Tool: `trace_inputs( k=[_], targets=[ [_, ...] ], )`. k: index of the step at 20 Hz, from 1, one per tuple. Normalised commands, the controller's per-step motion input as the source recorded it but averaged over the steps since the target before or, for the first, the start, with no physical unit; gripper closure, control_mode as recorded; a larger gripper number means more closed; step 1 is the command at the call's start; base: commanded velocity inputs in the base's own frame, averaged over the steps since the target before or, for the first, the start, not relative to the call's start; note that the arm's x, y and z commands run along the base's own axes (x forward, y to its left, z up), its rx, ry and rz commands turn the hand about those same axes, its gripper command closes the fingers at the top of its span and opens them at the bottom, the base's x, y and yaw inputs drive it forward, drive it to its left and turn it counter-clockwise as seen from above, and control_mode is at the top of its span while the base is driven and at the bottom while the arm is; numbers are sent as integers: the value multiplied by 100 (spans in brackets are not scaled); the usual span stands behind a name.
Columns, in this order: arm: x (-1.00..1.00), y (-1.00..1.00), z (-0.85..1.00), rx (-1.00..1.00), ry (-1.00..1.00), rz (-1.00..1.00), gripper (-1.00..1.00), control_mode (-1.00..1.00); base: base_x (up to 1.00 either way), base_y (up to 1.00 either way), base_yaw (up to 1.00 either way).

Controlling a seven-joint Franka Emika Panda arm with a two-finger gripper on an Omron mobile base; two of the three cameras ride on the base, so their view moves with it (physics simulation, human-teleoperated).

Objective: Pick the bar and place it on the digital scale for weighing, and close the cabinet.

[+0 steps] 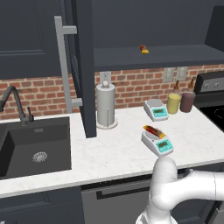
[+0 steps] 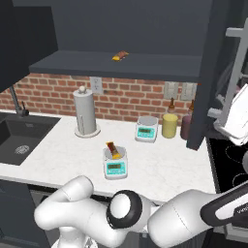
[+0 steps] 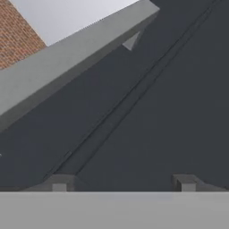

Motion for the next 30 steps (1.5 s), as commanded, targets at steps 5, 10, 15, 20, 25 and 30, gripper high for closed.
trace_inputs(
  k=[5,10,15,20,25,30],
  targets=[
    [13,100,-8,-36,-3,-13,-100,-100,0,0,0],
    [52,100,-50,-13,1,-33,-100,-100,0,0,0],
    [87,100,-96,-1,5,-41,-100,-100,0,0,0],
    [100,100,-74,0,1,-51,-100,-100,0,0,0],
    [98,95,18,0,-6,-40,-100,-100,0,0,0],
    [94,70,33,-1,-6,-21,-100,-100,0,0,0]
  ],
)
